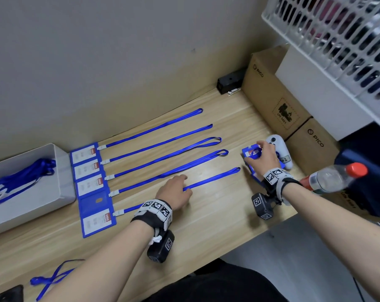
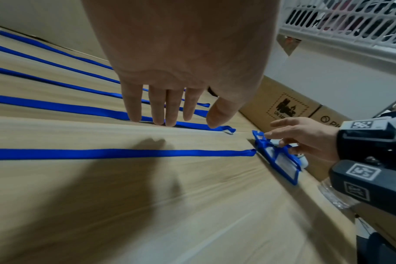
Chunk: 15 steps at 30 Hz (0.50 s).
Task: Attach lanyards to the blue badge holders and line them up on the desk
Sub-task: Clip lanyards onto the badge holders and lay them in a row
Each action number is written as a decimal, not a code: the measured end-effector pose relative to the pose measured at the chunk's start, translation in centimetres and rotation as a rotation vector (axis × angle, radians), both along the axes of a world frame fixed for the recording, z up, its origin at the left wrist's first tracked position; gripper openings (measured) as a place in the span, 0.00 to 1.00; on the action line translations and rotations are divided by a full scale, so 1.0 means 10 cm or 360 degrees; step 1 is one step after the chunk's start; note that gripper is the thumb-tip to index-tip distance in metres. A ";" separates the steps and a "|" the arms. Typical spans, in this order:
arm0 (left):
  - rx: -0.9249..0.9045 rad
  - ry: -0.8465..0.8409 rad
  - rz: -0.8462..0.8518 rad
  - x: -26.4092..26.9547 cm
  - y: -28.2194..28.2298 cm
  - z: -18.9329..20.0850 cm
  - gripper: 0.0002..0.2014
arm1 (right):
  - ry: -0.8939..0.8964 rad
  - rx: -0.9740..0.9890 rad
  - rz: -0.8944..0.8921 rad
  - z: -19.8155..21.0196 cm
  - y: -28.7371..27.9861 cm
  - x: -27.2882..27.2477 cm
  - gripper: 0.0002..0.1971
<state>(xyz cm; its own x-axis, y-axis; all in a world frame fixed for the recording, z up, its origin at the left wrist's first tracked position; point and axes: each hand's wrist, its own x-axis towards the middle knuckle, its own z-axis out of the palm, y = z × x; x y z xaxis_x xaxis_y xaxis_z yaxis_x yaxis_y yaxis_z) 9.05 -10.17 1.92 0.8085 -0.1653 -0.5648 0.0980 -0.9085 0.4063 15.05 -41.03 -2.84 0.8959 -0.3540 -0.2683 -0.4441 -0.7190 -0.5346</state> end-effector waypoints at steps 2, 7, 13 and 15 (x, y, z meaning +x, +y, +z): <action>-0.0061 -0.0015 -0.0009 0.02 -0.11 -0.01 0.26 | 0.0134 -0.0081 0.0101 -0.01 0.01 0.07 0.44; -0.0108 0.0011 -0.0037 -0.01 -0.20 -0.06 0.25 | 0.0339 -0.0335 0.0237 -0.08 0.10 0.21 0.46; -0.0174 0.0059 -0.0033 -0.10 -0.15 -0.04 0.24 | 0.0176 -0.0284 0.0210 -0.05 0.16 0.29 0.28; -0.0187 0.0079 -0.0015 -0.14 -0.11 -0.01 0.24 | 0.0050 -0.0216 0.0177 0.02 0.21 0.31 0.27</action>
